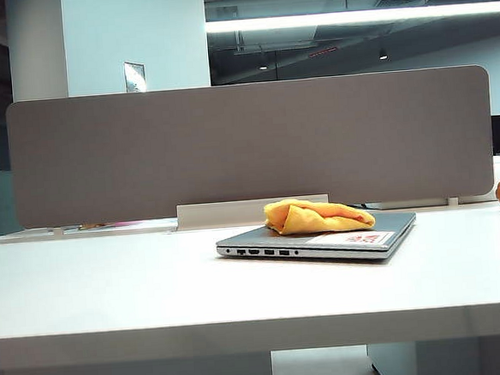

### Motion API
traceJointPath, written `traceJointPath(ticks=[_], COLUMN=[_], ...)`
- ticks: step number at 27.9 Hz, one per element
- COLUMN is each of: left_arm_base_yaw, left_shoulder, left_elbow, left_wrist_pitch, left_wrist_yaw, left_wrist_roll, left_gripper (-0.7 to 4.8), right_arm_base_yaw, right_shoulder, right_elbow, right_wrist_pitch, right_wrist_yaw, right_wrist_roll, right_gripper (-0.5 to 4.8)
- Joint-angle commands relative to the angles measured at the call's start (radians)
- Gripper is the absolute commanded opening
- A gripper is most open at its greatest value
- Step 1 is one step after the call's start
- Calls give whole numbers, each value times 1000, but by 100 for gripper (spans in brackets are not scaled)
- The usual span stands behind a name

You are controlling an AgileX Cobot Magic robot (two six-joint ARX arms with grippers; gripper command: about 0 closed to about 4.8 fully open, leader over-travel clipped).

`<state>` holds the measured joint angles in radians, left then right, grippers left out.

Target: Pick up the yellow rag and put it over the laptop.

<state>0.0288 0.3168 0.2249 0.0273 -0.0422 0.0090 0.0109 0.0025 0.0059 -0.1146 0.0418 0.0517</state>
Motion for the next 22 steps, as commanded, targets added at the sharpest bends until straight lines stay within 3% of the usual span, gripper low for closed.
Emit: traceJointPath(ticks=[1, 12, 22], left_arm_base_yaw=[29, 32, 3], left_shoulder=[-64, -270, -313], left_elbow=[-48, -195, -217], left_wrist_pitch=[28, 45, 40], left_wrist_yaw=[29, 29, 28], left_wrist_roll=[-2, 4, 3], left_gripper=[-6, -6, -6], right_arm_base_yaw=[0, 0, 0], right_shoulder=[-2, -2, -2], right_elbow=[-4, -4, -4], right_wrist_pitch=[10, 10, 7], right_wrist_yaw=[2, 2, 2], right_wrist_roll=[0, 0, 0], right_gripper=[-6, -6, -6])
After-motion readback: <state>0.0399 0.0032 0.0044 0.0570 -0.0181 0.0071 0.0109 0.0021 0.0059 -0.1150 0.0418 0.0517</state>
